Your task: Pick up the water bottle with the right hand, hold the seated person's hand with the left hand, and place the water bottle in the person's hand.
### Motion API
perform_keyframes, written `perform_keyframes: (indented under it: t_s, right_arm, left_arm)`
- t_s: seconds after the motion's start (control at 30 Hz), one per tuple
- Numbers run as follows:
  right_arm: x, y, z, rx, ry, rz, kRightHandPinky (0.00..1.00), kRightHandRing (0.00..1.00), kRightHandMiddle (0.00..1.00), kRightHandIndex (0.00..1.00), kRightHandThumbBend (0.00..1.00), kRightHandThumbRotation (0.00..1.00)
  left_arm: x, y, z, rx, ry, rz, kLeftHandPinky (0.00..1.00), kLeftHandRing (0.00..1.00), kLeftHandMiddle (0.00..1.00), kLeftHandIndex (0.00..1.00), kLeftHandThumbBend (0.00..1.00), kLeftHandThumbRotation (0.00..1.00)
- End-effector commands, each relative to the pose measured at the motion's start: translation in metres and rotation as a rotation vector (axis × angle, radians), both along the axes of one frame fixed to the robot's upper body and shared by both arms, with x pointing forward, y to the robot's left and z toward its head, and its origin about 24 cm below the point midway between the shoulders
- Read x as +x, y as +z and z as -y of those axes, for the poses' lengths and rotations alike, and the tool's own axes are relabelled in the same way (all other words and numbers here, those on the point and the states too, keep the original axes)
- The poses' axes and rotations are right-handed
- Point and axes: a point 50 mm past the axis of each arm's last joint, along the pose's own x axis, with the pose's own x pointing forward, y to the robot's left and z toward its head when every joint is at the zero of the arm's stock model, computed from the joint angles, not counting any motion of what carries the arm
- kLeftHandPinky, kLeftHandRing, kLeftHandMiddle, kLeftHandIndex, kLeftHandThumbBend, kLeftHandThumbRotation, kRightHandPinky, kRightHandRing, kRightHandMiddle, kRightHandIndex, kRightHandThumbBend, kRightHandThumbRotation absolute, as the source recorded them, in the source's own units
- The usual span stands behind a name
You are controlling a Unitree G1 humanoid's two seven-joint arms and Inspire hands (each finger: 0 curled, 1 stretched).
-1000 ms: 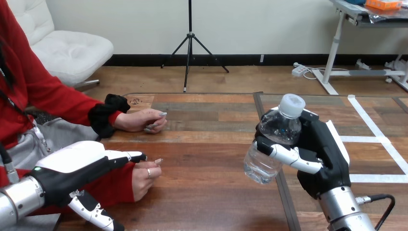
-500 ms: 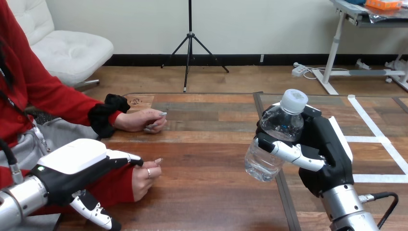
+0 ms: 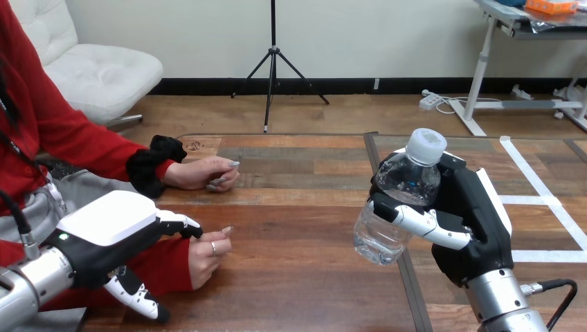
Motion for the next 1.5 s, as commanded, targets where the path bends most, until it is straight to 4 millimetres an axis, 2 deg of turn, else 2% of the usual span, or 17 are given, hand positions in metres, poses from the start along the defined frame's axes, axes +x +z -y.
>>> perform_keyframes:
  t_s: [0.0, 0.7, 1.47]
  right_arm:
    - [0.003, 0.027, 0.001, 0.026, 0.018, 0.116, 0.38, 0.42, 0.46, 0.46, 0.81, 0.00]
    - [-0.004, 0.033, 0.004, 0.064, 0.036, 0.110, 0.38, 0.41, 0.45, 0.45, 0.79, 0.00]
    - [-0.010, 0.040, 0.006, 0.042, 0.022, 0.117, 0.36, 0.39, 0.43, 0.45, 0.78, 0.00]
  left_arm:
    - [0.009, 0.005, -0.007, 0.039, 0.033, 0.034, 0.72, 0.75, 0.76, 0.78, 1.00, 0.23]
    - [0.018, -0.010, -0.016, 0.087, 0.105, 0.054, 0.74, 0.78, 0.79, 0.79, 1.00, 0.26]
    - [0.027, -0.027, -0.024, 0.081, 0.204, 0.055, 0.78, 0.83, 0.84, 0.84, 1.00, 0.34]
